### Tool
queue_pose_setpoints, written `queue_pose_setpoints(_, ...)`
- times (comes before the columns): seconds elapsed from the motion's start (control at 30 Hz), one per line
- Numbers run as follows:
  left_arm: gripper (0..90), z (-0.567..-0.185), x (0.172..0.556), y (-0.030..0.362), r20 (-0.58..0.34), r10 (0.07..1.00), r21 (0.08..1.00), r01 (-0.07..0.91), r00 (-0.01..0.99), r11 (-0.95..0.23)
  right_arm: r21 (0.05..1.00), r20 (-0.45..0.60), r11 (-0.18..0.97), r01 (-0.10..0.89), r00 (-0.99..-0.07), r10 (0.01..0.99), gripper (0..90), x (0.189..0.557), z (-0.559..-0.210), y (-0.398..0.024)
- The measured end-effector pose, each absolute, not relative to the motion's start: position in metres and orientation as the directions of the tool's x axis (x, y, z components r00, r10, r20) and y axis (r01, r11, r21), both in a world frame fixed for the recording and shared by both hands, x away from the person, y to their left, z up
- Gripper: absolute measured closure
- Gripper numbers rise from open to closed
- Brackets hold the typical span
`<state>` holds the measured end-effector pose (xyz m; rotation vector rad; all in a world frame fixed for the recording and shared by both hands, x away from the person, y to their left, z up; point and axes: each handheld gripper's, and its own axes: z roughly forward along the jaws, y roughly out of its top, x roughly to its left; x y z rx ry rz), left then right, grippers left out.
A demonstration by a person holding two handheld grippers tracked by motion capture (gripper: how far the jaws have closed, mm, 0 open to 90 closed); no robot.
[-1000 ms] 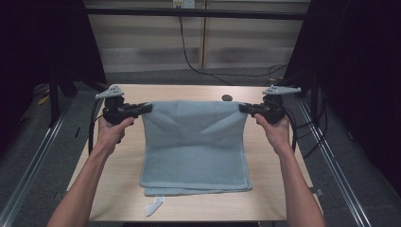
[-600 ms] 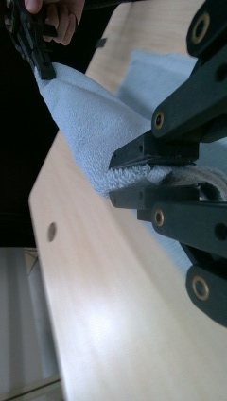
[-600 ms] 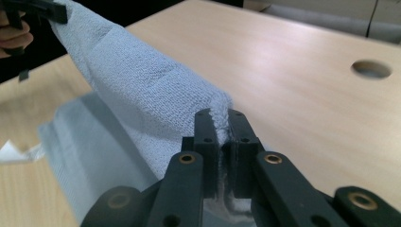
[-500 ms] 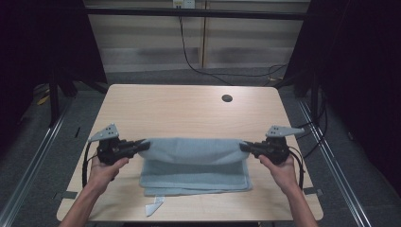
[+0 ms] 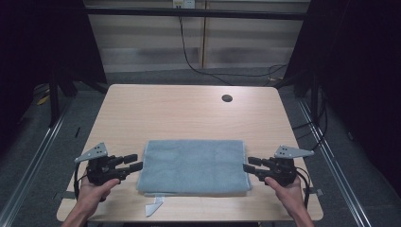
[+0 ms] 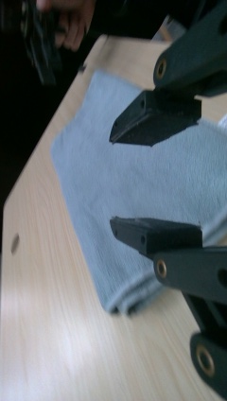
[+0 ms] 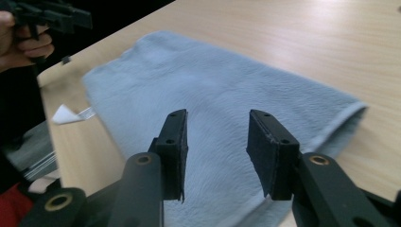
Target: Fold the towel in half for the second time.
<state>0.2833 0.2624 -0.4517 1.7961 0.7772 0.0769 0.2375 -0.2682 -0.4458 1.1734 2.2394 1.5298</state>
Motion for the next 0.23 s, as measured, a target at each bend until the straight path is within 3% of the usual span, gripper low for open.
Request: queue_pose_setpoints(0.23,38.9,-0.4635,0.2895,0.2699,-0.286,0.617,0.854,0.487,0.733,-0.182,0.863,0.234,0.124,0.49,-0.605,0.761,49.7,0.2395,-0.4483,-0.2761)
